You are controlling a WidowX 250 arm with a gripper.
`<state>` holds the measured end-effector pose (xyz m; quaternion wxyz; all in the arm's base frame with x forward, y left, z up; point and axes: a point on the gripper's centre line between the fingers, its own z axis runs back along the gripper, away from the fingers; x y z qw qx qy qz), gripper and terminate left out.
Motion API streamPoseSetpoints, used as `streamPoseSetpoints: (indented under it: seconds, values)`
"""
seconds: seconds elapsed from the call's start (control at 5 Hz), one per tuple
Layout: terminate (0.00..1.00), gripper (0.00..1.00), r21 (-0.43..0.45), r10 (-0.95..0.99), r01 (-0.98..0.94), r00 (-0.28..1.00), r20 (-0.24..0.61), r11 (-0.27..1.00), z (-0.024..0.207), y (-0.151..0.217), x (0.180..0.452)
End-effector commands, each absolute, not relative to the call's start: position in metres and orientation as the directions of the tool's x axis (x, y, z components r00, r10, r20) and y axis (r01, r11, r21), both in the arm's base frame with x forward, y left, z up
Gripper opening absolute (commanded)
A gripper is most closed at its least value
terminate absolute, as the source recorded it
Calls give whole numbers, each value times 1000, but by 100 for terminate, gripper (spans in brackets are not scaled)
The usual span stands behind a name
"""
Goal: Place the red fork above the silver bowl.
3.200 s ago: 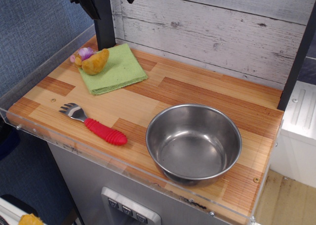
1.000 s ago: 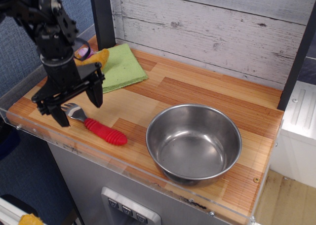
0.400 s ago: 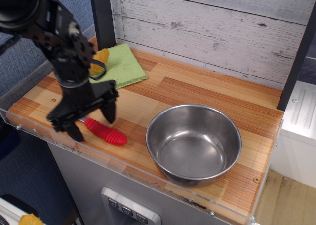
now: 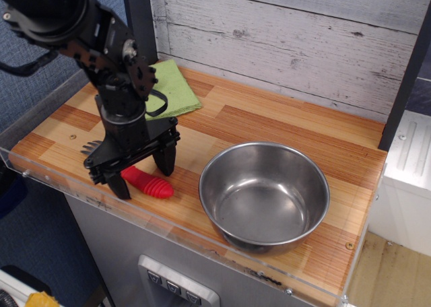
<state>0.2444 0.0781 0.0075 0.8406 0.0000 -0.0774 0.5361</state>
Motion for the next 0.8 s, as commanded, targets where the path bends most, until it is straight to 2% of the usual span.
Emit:
streamPoseSetpoints:
  seconds: [0.0,0.4,0.6]
  values:
    - [0,0,-61,898,-907,401,184,417,14,86,242]
    - [0,0,-80,873,-880,447,195,469,27,92,248]
    - [0,0,-110,855,-857,475,210,503,44,94,256]
